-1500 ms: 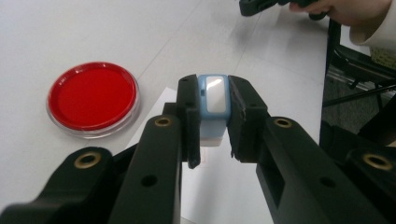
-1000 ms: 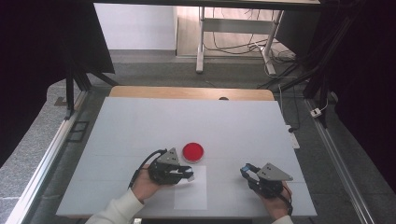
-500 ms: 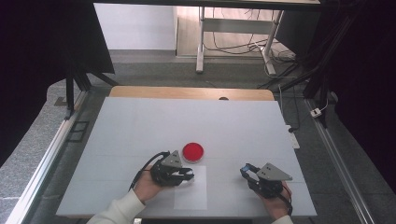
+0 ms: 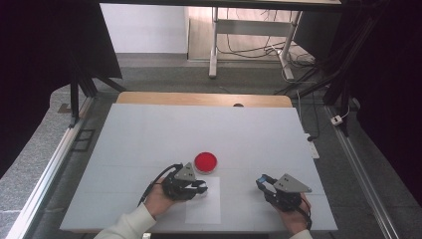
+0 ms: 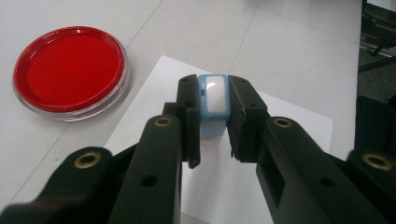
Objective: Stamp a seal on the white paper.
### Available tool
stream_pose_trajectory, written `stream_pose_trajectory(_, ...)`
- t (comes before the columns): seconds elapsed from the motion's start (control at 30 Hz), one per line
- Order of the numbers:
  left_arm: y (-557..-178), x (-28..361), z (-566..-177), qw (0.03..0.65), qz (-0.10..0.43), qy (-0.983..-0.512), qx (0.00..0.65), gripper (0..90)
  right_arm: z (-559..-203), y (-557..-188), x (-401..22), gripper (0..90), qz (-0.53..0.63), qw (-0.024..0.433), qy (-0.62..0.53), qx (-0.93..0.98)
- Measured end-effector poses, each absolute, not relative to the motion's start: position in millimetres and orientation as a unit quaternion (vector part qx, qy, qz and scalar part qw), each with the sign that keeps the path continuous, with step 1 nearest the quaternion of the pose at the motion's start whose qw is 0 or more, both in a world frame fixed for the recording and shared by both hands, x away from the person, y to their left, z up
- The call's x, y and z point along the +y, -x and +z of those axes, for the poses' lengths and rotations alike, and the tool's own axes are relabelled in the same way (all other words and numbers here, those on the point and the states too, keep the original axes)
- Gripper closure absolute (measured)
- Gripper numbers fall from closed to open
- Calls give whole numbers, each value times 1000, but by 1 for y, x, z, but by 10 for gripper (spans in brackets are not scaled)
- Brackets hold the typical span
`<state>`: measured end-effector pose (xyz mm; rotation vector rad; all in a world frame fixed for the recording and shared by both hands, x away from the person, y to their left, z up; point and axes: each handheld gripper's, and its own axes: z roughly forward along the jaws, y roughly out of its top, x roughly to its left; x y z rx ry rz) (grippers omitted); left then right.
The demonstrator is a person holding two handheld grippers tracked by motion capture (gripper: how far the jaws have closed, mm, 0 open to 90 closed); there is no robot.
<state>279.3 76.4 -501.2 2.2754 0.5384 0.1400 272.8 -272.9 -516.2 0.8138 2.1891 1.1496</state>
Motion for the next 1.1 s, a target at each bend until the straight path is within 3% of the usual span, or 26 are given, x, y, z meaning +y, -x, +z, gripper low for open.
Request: stream_pose_trajectory(1.1,-275,69,-506,359,73,-909,200,761,-516,-272,-274,647,430,267,-300,809)
